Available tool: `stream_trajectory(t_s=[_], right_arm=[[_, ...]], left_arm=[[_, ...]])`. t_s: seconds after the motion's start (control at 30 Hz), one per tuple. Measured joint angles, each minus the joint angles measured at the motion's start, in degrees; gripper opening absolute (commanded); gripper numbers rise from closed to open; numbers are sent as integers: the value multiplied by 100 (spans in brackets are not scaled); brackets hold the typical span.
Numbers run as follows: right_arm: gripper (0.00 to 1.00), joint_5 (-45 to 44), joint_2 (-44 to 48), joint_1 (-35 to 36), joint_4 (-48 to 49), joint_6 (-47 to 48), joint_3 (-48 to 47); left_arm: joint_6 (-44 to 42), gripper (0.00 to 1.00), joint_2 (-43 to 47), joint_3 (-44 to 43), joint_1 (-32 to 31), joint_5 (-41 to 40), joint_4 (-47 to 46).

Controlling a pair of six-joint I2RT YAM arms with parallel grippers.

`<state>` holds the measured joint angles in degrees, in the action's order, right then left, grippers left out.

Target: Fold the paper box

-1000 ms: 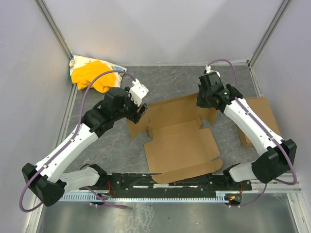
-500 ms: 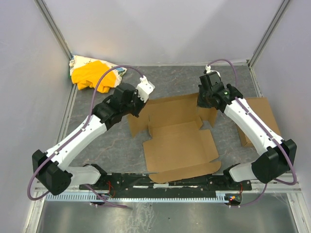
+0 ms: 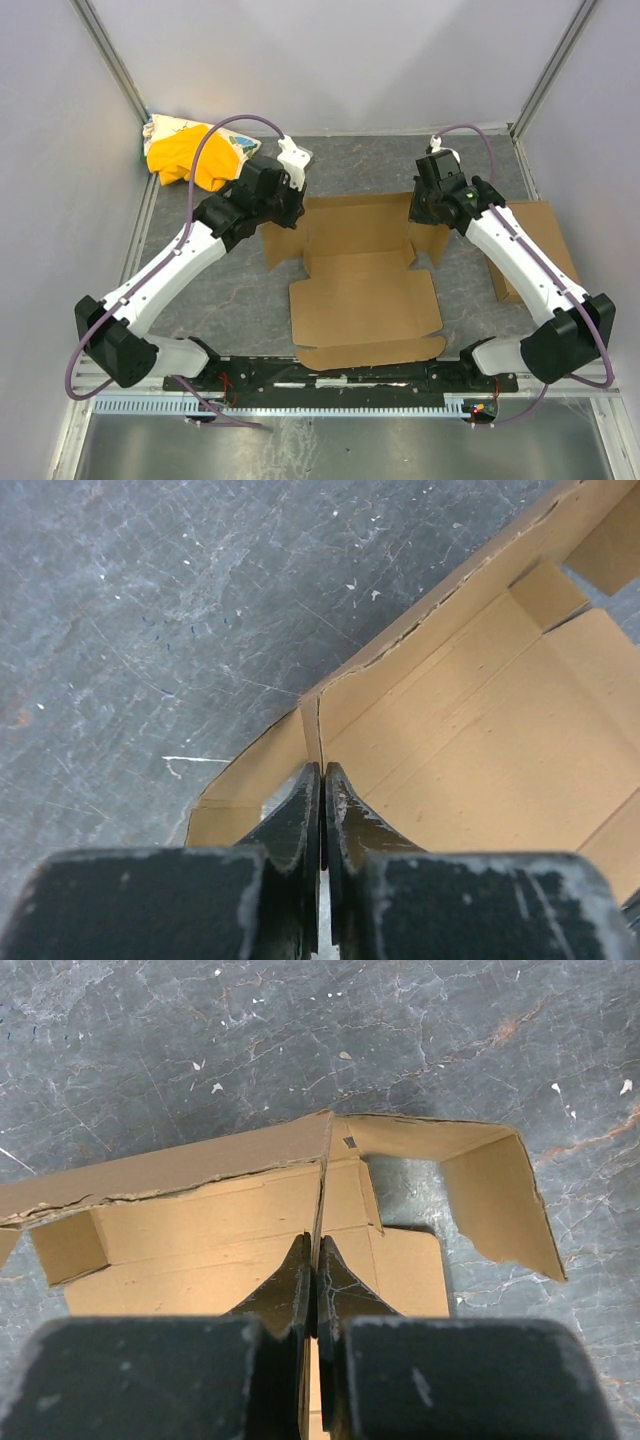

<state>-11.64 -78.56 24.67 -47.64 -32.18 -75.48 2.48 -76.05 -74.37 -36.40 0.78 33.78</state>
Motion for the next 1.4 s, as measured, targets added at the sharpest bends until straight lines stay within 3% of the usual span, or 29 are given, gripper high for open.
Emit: stream_trajectory(t_s=[0.23,0.57,1.1,1.4], right_arm=[[2,37,63,0,59,-240,81],[2,155,42,44,72,-251,83],[2,470,68,59,225,-208,181],[2,564,70,83,387,-232,225]], left_arm=[[682,31,-315,-131,31,90,0],[1091,44,-407,-280,26,105,-98],[2304,37,-144,553,20,-96,-1602],[2955,39,39,1196,0,-531,-2090]])
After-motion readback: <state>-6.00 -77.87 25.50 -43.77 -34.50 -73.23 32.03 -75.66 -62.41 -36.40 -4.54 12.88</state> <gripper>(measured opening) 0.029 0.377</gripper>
